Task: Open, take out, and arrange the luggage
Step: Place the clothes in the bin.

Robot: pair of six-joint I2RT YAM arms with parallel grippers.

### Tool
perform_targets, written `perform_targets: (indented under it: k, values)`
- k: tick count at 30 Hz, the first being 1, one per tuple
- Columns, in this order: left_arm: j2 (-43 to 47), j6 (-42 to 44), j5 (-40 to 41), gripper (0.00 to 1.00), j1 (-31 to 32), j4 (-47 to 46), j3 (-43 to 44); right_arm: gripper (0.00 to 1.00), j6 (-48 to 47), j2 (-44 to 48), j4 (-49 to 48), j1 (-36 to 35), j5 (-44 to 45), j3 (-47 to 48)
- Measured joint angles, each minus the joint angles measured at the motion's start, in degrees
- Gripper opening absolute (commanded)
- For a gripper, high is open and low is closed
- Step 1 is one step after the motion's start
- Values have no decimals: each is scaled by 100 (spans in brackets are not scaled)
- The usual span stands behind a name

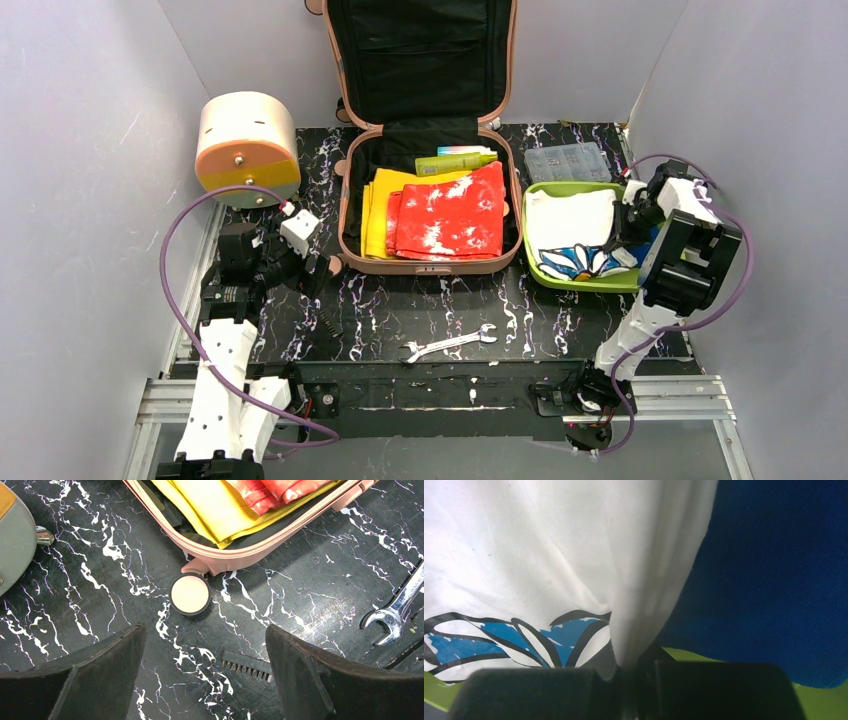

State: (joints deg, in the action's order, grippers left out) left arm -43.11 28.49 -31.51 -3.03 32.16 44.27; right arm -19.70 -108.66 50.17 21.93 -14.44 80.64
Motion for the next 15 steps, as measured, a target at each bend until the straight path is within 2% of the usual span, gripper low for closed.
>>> perform_targets:
  k: [15]
  values:
    - [0,-7,0,88,-4,0,0,1,31,909,-72,31,271,-166]
